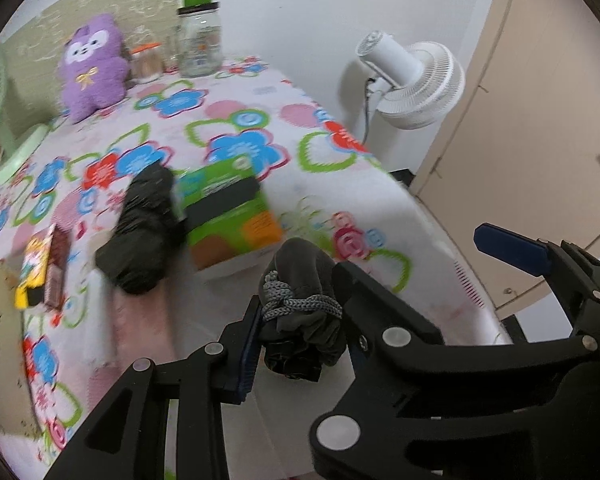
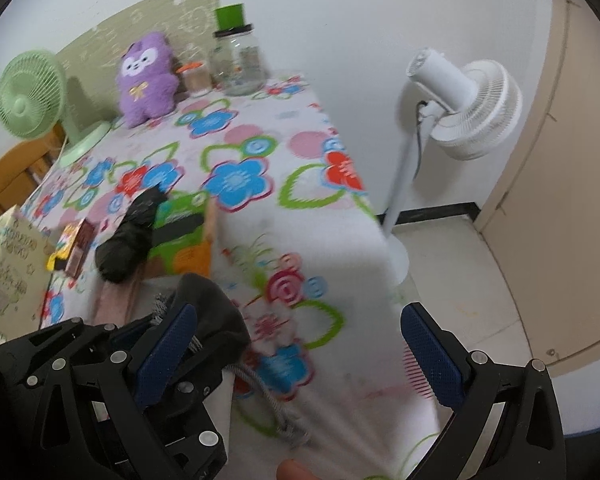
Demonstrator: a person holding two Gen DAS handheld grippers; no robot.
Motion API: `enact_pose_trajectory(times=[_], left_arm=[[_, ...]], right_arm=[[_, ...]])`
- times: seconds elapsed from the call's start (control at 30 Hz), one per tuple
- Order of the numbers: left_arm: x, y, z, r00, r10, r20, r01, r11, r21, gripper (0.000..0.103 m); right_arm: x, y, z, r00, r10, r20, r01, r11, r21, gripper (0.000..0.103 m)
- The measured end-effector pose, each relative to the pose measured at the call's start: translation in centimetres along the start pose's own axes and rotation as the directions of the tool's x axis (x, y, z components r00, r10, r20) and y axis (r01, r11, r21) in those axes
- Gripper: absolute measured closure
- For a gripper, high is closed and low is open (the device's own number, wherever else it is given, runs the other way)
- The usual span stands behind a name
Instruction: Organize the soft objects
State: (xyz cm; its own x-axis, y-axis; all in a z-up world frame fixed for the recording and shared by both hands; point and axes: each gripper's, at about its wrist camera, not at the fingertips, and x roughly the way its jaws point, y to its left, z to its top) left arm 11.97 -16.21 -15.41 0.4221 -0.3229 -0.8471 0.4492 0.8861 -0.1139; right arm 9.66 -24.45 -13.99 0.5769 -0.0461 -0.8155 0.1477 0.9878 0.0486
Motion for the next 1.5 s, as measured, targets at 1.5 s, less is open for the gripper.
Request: enact_pose_trajectory(times=[1.5], left_arm=[[-4.2, 5.6, -5.3, 0.996, 0.09, 0.001, -0.089, 0.988, -0.127, 0.062]], right_arm=[[0.6, 7.4, -2.2, 0.992, 0.104, -0.078, -0.112, 0.988, -0.106, 0.0]])
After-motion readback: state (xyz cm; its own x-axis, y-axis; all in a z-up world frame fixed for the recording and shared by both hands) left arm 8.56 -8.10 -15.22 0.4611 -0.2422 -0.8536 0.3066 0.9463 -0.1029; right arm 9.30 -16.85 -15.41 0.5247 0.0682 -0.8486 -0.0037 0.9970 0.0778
